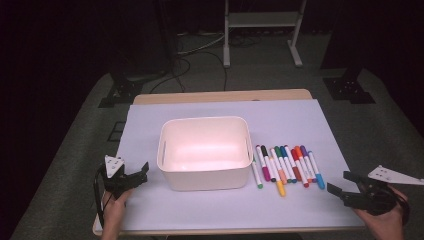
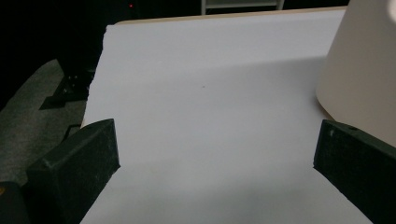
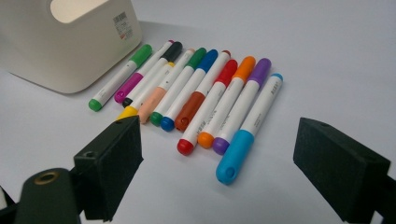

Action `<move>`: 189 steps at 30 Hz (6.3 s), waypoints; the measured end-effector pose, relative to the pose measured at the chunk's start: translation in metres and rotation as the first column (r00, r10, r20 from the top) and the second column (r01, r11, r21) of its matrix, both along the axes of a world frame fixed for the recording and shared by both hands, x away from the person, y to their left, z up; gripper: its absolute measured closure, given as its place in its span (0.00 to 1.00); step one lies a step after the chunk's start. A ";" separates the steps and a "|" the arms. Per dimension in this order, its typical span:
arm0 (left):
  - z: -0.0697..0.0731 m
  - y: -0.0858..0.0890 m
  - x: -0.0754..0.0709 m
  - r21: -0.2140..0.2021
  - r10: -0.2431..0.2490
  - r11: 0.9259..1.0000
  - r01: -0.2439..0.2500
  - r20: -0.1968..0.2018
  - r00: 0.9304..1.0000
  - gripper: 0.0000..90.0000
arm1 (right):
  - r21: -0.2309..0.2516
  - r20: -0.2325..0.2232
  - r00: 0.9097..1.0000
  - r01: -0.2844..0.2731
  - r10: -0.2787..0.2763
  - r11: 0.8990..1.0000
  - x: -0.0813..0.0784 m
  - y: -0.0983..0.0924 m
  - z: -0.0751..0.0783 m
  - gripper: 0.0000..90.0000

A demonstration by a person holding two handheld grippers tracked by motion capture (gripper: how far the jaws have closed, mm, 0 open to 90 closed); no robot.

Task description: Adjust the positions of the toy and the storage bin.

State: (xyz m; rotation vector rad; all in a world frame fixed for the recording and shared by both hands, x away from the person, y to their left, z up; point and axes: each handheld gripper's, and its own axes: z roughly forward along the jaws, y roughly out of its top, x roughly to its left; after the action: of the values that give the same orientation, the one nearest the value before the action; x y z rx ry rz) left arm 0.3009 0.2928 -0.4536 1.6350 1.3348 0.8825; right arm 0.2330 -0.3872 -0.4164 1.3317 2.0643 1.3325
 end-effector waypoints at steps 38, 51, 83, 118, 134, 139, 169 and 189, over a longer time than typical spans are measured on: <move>0.000 0.000 0.000 0.001 0.005 1.000 -0.005 -0.004 1.000 0.00 | -0.172 -0.296 0.952 0.030 -0.080 0.985 0.105 0.023 -0.011 0.49; 0.000 0.000 0.000 0.000 0.001 1.000 -0.001 -0.002 1.000 0.00 | -0.299 -0.332 0.929 0.065 -0.167 0.952 0.110 0.031 -0.020 0.71; 0.000 0.000 0.000 0.004 -0.006 1.000 0.006 -0.003 1.000 0.00 | -0.176 -0.128 0.915 -0.400 0.382 0.900 0.077 0.115 0.142 0.84; 0.000 0.000 0.000 0.001 -0.014 1.000 0.014 0.000 1.000 0.00 | -0.224 -0.235 0.561 -0.826 0.794 0.517 0.137 0.341 0.118 0.84; 0.000 0.000 0.001 -0.006 -0.009 1.000 0.009 0.000 1.000 0.00 | -0.244 -0.346 0.501 -0.865 0.794 0.439 0.146 0.372 0.081 0.84; 0.000 0.001 0.001 -0.005 -0.009 1.000 0.009 0.002 1.000 0.00 | -0.238 -0.388 0.484 -0.875 0.784 0.422 0.147 0.378 0.074 0.84; 0.000 0.000 0.001 -0.004 -0.010 1.000 0.010 0.009 1.000 0.00 | -0.220 -0.232 0.632 -0.775 0.740 0.593 0.136 0.295 0.130 0.71; 0.000 0.000 0.001 -0.003 0.000 1.000 0.000 0.004 1.000 0.00 | -0.187 -0.236 0.923 -0.349 0.303 0.918 0.121 0.074 0.049 0.64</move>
State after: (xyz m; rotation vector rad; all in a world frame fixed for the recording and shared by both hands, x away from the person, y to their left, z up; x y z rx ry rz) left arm 0.3022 0.2931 -0.4537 1.6304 1.3326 0.8832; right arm 0.3545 -0.3130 -0.3679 1.0951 2.5839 1.0716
